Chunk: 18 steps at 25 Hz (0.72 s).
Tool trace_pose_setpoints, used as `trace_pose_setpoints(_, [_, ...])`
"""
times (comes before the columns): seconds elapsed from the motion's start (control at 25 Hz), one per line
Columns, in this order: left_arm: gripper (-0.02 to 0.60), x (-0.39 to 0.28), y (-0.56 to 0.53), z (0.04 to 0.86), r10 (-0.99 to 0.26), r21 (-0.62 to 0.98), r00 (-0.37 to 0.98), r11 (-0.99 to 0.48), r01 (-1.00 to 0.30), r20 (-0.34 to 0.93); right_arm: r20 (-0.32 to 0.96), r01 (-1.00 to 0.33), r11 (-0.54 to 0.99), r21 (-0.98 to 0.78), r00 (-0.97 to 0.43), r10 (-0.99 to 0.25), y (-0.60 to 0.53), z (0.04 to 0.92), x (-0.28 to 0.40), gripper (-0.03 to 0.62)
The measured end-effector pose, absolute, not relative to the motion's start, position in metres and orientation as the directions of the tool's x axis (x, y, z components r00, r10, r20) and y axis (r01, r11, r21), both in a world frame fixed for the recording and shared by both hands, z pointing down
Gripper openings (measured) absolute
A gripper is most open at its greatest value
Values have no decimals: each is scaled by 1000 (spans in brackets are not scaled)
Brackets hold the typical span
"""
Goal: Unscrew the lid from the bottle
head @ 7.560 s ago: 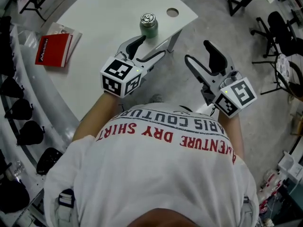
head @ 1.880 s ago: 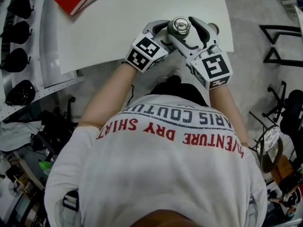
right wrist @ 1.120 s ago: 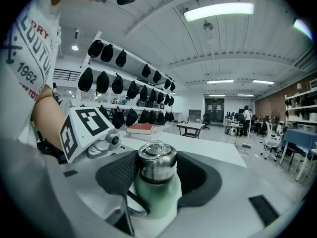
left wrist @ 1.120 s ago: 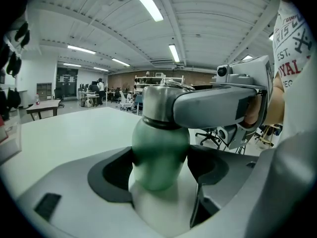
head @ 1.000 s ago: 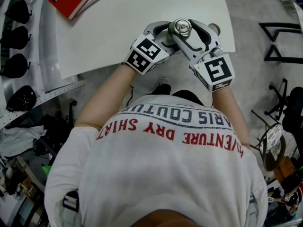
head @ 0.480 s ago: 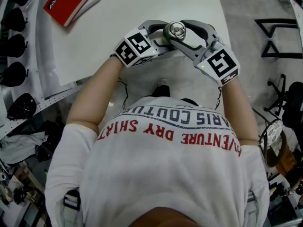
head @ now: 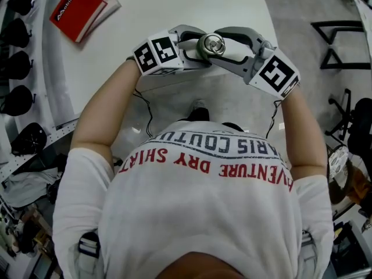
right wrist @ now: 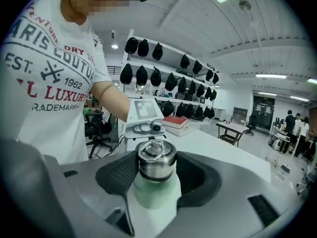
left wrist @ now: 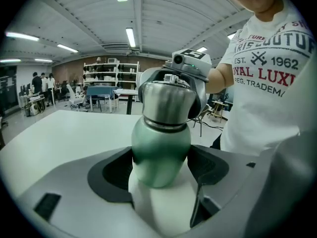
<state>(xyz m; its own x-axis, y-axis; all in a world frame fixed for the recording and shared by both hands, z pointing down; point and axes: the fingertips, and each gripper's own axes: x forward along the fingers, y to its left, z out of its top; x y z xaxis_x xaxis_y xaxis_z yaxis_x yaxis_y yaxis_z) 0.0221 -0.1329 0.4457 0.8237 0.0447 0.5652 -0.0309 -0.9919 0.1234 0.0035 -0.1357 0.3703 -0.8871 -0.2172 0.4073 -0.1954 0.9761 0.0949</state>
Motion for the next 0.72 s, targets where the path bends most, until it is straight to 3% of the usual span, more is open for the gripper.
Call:
trace_pose_setpoints(0.4, [364,20,-128,447,151,133,802,-987,90,578,405,-82,990,113,-906,-122,-132,368,-1,241])
trace_pose_setpoints(0.72, [364,22,-129,446,129,136,811,-989,62,571,395,-113,990,81,-908,-136,-132,368,1,244])
